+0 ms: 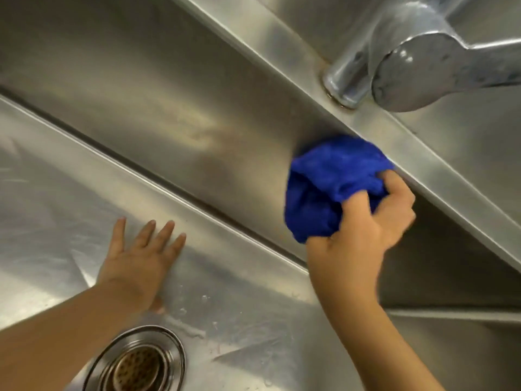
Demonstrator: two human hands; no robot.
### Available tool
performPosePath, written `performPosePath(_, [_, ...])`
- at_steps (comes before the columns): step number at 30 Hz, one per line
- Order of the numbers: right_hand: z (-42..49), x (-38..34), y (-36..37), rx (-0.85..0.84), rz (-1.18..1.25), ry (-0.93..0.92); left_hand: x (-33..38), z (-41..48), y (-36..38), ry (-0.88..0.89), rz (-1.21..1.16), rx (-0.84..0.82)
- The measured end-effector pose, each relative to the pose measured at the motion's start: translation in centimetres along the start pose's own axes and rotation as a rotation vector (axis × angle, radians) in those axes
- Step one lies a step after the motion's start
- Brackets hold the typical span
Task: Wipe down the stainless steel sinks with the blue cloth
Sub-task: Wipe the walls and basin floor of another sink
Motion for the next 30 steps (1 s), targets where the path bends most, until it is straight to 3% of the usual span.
performPosePath(3, [0.6,-7.2,4.0,-0.067,0.134,-0.153,-0.5,0.1,0.3,0.016,0.053,0.031])
performPosePath(7, [0.7,-9.9,6.4,-0.097,0.055,-0.252,-0.2,0.1,0.6,0.025,0.053,0.03])
performPosePath(11, [0.9,-1.7,1.7,0.062,0.213,0.071,-0.3,0.1,0.8,0.037,0.008,0.02])
performPosePath(14, [0.5,-0.8,0.0,0.026,0.018,0.079,0.0,0.1,0.7,0.049,-0.009,0.014])
performPosePath(17, [0.8,-3.5,1.1,0.178,0.042,0.027,-0.2,0.2,0.9,0.063,0.01,0.009])
performPosePath(19, [1.1,-7.2,3.7,0.137,0.15,-0.036,-0.3,0.3,0.9,0.055,0.024,0.024])
performPosePath(22, [0.0,-11.2,7.2,0.04,0.075,-0.231,-0.2,0.1,0.9,0.025,0.047,0.023])
performPosePath(27, [-0.8,-5.7,6.2,-0.109,-0.105,-0.316,-0.4,0.4,0.9,0.026,0.008,0.032])
performPosePath(30, [-2.2,-0.1,4.4,-0.198,-0.13,-0.179,-0.2,0.4,0.9,0.046,-0.007,0.02])
Point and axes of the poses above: each hand's wrist, its own z-axis towards the middle knuckle, its own y-axis out of the palm, x = y × z, the point moved 8 cm from there along z, towards the middle knuckle, and after that the axes turned 2 degrees about x, right-handed, at the moved point
